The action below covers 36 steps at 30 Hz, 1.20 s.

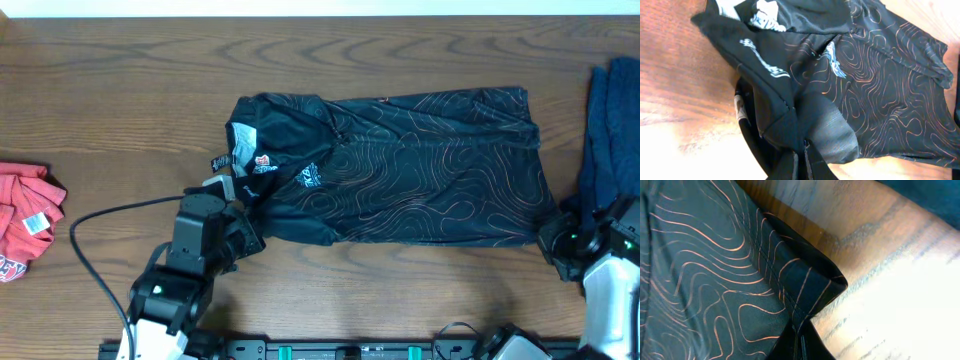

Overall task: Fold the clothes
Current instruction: 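Grasp the jersey's near hem with both grippers, then lift the near hem with both grippers and fold it over toward the far edge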

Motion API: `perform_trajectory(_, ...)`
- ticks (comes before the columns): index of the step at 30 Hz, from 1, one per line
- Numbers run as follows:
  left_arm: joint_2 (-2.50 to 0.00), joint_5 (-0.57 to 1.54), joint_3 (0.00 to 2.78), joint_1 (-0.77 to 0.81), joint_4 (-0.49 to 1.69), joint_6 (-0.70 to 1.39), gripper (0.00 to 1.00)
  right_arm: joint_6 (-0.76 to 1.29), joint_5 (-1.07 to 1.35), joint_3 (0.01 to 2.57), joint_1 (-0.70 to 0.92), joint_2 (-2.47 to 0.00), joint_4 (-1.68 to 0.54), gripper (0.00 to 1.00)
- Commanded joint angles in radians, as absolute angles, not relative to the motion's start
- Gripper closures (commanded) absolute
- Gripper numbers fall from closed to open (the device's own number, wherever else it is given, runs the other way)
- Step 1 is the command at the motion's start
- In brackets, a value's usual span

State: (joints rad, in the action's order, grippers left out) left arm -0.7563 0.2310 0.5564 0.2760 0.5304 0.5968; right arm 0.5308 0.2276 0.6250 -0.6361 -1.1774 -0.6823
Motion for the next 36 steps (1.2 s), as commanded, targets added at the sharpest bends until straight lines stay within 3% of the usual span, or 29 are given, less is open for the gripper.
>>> perform_trajectory(1,-0.718,0.196,0.575,0.275,0.558,0.577,0.94,0.548,0.215,0.63,-0.623,-1.129,-0.696,0.99)
perform_trajectory(25,-0.683,0.088,0.745,0.275,0.53,0.528,0.94,0.523,0.268,0.853,-0.623,-1.056,-0.815,0.99)
perform_trajectory(36,-0.686,-0.041,0.759,0.275,0.522,0.532,0.94,0.522,0.372,0.883,-0.62,-1.102,-0.733,0.99)
